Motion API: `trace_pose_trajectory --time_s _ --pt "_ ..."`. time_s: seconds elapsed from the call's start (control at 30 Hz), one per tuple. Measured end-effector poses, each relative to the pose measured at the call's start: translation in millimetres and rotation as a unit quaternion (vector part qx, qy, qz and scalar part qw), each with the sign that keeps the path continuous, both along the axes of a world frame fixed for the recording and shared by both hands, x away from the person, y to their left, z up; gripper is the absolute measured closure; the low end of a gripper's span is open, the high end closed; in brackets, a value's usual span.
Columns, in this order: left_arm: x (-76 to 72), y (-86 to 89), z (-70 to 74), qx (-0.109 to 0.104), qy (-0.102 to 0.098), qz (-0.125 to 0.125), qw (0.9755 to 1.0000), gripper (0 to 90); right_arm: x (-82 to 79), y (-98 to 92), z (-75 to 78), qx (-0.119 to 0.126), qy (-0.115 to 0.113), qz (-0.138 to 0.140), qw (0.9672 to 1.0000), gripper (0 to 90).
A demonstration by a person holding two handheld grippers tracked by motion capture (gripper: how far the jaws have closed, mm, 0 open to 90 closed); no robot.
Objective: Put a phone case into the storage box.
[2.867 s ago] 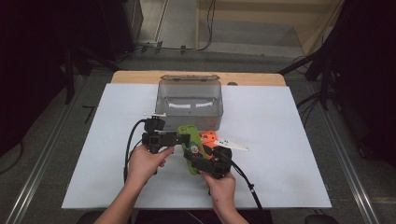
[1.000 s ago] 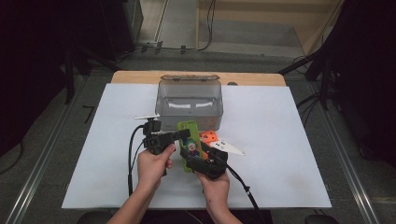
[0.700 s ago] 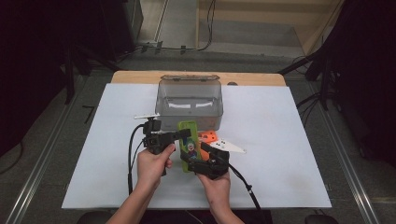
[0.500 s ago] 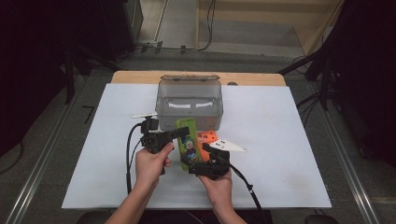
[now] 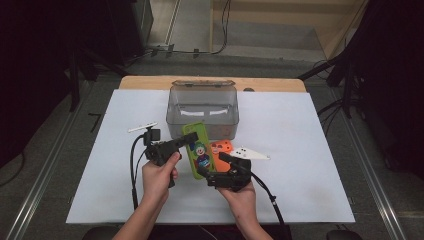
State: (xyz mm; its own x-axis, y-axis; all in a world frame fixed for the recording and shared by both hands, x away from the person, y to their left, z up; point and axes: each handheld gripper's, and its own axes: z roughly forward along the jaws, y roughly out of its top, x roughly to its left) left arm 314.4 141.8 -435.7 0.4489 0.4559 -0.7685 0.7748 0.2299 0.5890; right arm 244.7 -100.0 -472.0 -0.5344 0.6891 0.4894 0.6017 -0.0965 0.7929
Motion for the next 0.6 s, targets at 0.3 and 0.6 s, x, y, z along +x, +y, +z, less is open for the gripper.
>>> trace_pose_trajectory --time_s 0.3,0.6 --pt "-0.9 1.8 -3.1 -0.015 -0.009 -0.019 0.9997 78.2 4.2 -16.1 -0.4 0.034 -0.011 0.019 0.9992 4.1" --pt "-0.2 -5.8 -2.6 0.011 -0.040 -0.065 0.9970 78.1 13.1 -28.2 1.8 0.046 -0.015 0.038 0.9981 5.4"
